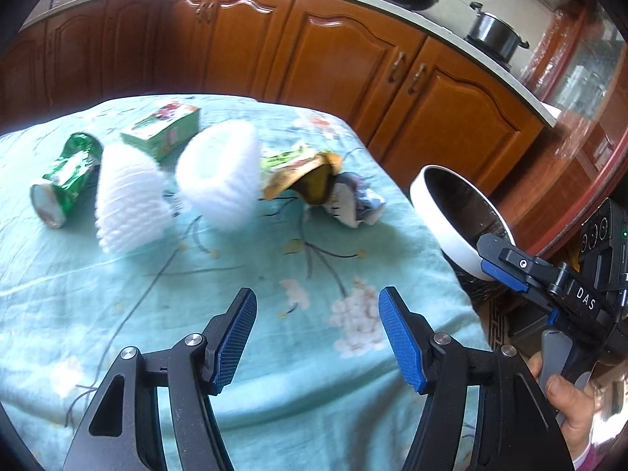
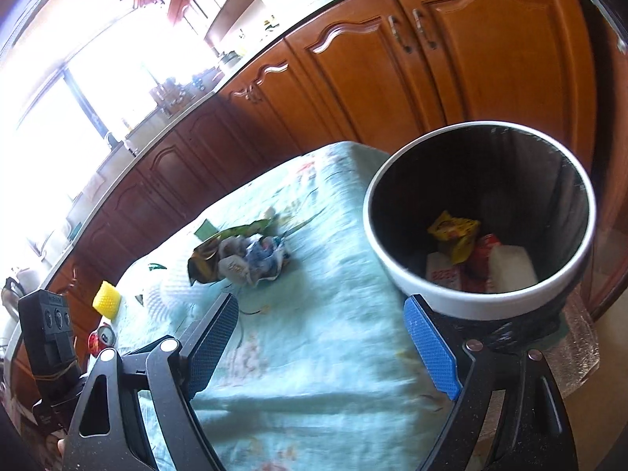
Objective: Collect trash
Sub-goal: 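Grasp the white foam net with the left tool while the right tool grasps crumpled paper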
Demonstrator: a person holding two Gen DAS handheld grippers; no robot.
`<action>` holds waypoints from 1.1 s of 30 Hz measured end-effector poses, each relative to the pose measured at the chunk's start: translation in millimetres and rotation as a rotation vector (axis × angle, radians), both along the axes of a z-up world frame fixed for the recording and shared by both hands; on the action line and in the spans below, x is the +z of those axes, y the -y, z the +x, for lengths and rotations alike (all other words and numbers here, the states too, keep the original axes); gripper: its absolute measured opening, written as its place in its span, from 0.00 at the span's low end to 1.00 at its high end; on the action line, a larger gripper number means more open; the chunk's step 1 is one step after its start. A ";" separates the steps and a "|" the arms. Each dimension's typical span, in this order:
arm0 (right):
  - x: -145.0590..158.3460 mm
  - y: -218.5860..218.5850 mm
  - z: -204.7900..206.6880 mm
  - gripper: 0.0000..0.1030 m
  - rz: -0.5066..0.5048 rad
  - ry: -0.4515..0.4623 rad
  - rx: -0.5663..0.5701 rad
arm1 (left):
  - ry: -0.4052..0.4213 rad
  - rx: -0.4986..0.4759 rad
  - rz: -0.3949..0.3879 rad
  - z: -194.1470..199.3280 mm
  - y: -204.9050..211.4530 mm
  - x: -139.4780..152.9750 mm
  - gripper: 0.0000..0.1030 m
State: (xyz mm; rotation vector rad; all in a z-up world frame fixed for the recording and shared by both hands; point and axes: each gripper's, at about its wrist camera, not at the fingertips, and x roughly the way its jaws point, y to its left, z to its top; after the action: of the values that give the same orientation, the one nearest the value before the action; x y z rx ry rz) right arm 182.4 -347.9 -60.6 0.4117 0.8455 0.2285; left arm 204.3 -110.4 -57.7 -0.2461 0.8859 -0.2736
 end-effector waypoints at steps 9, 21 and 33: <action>-2.6 -43.7 4.9 0.85 -0.014 -0.004 0.067 | -0.011 0.071 -0.029 -19.5 -42.5 -3.2 0.62; 1.3 -81.2 22.2 0.76 -0.037 0.019 0.118 | 0.005 0.184 -0.029 -23.6 -85.1 6.6 0.62; -22.2 -78.6 67.5 0.69 -0.092 -0.040 0.093 | 0.013 0.271 -0.019 7.3 -111.2 6.4 0.62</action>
State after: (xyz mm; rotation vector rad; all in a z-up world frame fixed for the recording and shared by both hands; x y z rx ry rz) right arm 249.9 -269.3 -82.7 0.2925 0.9122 0.2674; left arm 211.6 0.8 -51.3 -0.3780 0.8268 -0.0318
